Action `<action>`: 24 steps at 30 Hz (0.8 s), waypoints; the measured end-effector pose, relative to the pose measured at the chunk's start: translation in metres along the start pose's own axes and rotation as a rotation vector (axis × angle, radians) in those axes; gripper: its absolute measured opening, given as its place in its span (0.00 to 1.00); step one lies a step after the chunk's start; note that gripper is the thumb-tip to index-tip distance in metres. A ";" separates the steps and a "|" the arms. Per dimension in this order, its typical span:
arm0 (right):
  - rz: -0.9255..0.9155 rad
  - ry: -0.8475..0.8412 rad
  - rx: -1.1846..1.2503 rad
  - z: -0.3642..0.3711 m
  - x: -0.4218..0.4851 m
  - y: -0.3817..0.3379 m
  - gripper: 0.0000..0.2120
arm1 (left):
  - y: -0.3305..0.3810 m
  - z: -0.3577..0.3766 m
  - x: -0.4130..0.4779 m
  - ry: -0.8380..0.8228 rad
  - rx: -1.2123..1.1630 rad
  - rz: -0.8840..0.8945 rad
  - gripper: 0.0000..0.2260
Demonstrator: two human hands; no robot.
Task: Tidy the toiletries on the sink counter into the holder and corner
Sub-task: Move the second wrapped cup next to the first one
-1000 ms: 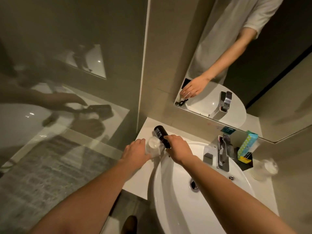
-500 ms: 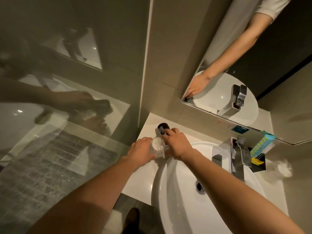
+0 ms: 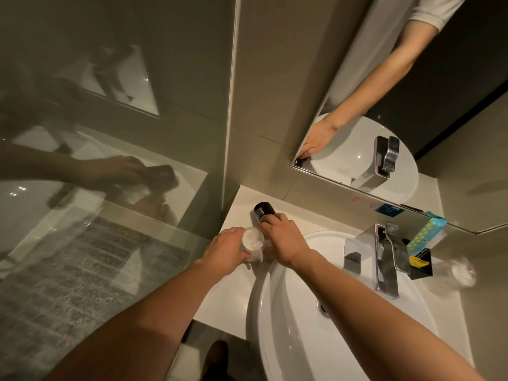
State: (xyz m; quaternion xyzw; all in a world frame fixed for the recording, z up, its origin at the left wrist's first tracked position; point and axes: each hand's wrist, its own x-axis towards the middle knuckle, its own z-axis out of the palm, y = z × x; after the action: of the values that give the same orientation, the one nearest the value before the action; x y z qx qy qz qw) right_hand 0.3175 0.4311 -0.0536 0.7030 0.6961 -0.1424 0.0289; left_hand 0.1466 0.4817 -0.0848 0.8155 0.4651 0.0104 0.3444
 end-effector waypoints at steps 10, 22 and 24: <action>0.100 0.080 0.361 -0.041 -0.038 -0.005 0.27 | 0.032 -0.040 -0.023 0.067 -0.025 0.069 0.24; 0.137 0.320 0.586 -0.079 -0.164 0.020 0.26 | 0.127 -0.055 -0.087 0.011 0.031 0.299 0.21; 0.154 0.345 0.604 -0.082 -0.193 0.029 0.25 | 0.148 -0.046 -0.097 -0.020 0.043 0.327 0.19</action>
State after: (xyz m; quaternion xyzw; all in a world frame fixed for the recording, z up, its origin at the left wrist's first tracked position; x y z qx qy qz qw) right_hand 0.3617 0.2621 0.0669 0.7438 0.5623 -0.2187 -0.2876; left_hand 0.1876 0.3838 0.0639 0.8876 0.3228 0.0482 0.3250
